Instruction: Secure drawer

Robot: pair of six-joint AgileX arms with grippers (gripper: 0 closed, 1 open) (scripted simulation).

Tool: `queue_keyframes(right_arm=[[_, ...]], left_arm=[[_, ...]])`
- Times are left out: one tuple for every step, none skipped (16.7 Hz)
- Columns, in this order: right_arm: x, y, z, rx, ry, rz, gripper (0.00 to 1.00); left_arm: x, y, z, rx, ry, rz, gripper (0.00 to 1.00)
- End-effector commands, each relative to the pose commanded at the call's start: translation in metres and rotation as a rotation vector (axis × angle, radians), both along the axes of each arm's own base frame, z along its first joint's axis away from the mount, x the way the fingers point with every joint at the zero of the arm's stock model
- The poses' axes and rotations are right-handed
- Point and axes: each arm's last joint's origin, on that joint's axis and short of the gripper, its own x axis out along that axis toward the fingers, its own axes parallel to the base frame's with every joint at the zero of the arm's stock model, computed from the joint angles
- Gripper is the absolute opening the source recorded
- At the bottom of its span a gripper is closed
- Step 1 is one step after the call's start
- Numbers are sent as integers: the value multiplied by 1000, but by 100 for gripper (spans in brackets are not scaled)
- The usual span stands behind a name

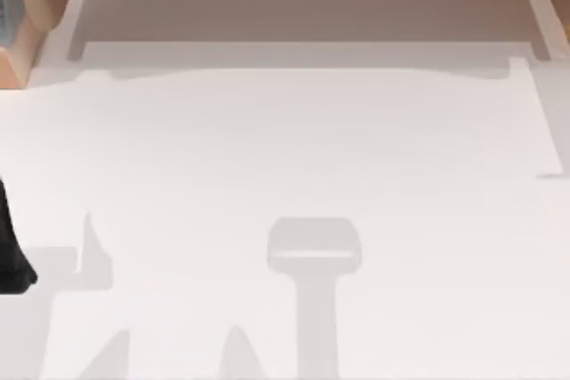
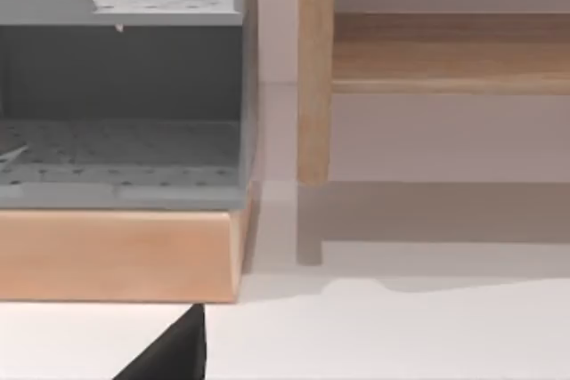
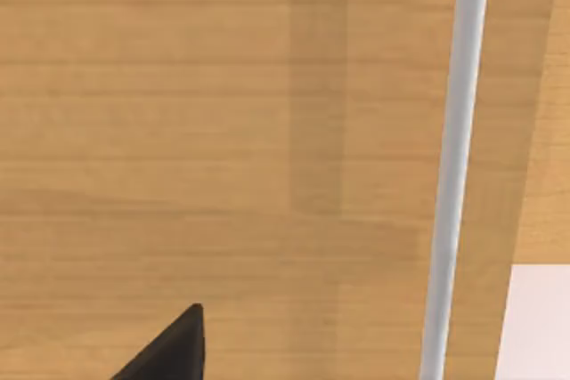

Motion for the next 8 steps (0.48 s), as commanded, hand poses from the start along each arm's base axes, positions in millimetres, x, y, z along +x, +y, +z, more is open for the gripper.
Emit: queue_keyframes(right_arm=[[0, 0, 0, 0, 0, 0, 100], [0, 0, 0, 0, 0, 0, 100], [0, 1, 0, 3, 2, 2, 100], [1, 1, 0, 2, 1, 2, 100], [4, 1, 0, 0, 0, 1, 100], [9, 0, 0, 0, 0, 0, 100], [15, 0, 0, 0, 0, 0, 100], [20, 0, 0, 0, 0, 0, 100]], left_arm=[[0, 0, 0, 0, 0, 0, 100], [0, 0, 0, 0, 0, 0, 100], [0, 0, 0, 0, 0, 0, 100], [0, 0, 0, 0, 0, 0, 100], [0, 0, 0, 0, 0, 0, 100], [0, 0, 0, 0, 0, 0, 100], [0, 0, 0, 0, 0, 0, 100], [0, 0, 0, 0, 0, 0, 100]])
